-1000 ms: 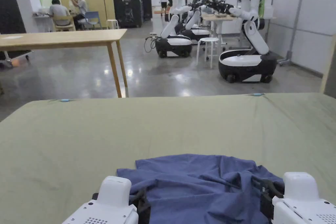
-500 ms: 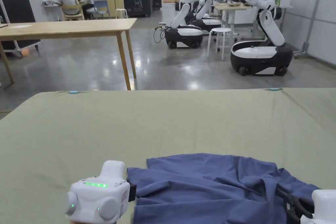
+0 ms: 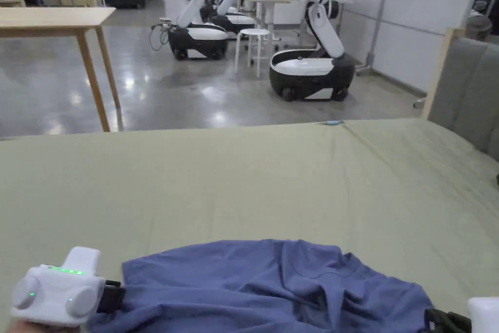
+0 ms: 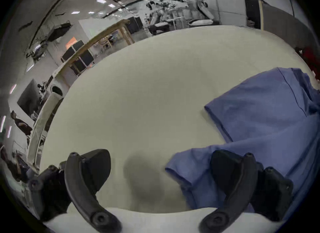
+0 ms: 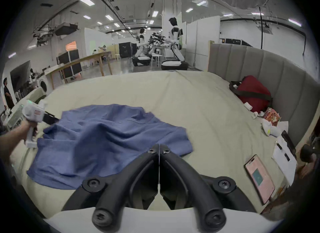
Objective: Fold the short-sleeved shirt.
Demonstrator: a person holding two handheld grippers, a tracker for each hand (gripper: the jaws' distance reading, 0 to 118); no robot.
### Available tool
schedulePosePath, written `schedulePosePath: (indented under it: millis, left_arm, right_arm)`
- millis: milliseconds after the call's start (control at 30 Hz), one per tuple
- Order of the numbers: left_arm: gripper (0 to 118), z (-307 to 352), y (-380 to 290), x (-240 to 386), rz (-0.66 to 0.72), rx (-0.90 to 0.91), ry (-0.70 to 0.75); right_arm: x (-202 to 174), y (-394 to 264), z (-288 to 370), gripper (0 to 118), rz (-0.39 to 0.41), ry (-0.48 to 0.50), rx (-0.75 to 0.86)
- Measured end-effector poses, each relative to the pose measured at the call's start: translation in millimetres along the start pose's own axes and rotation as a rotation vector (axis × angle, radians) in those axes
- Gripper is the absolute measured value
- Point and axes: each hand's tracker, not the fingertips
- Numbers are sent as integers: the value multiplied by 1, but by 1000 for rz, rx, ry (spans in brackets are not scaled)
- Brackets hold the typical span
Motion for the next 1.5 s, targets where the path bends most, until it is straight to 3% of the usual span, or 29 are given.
schedulePosePath:
  millis: [33, 67, 133, 167, 200, 267, 300, 333, 367, 467, 500, 567, 600, 667, 733, 967, 1333, 1500]
  left_arm:
    - [104, -5, 5, -5, -3, -9, -24]
    - [85, -2, 6, -5, -32, 1, -69]
    - [1, 9, 6, 0, -71, 36, -153]
    - [1, 30, 3, 12, -97, 40, -166]
    - [1, 37, 1, 20, -144, 70, -69]
    - [1, 52, -3, 33, -161, 91, -83]
    - [1, 60, 0, 32, -147, 95, -101]
    - [1, 69, 0, 33, -123, 114, -103]
    - [1, 79, -1, 32, -71, 146, -93]
    - [1, 97, 1, 19, 10, 157, -126]
    - [1, 104, -2, 16, 27, 165, -135]
    - [1, 109, -4, 8, 49, 165, -138]
    - [1, 113, -6, 5, 51, 167, -137]
    - [1, 123, -11, 4, 35, 183, -119]
    - [1, 127, -11, -2, 34, 199, -112]
    - [1, 195, 5, -46, 39, 344, -53]
    - [0, 327, 75, -152, 137, 574, 81]
    - [1, 356, 120, -192, 246, 640, 94]
  right_arm:
    - [8, 2, -8, 3, 16, -30, -23]
    - [17, 3, -18, 4, 30, -59, -36]
    - [31, 7, -39, 5, 35, -89, -74]
    - [39, 11, -52, 10, 16, -82, -84]
    - [45, 15, -65, 32, 0, -74, -92]
    - [50, 21, -88, 86, -21, -80, -164]
    - [51, 24, -98, 103, -23, -75, -214]
    - [51, 24, -107, 105, -27, -54, -243]
    - [50, 22, -112, 105, -22, -10, -234]
    - [46, 16, -130, 104, 17, -49, -258]
    - [46, 14, -137, 85, 28, -59, -285]
    - [45, 9, -141, 10, 34, -21, -341]
    - [44, 8, -138, 9, 39, 33, -327]
    - [36, 9, -128, 9, 81, -3, -294]
    - [35, 14, -121, 8, 96, 39, -306]
    - [52, 94, -42, 8, -33, 19, -66]
    - [25, 280, 79, 8, 96, -50, 282]
    - [11, 351, 108, 8, 97, -79, 399]
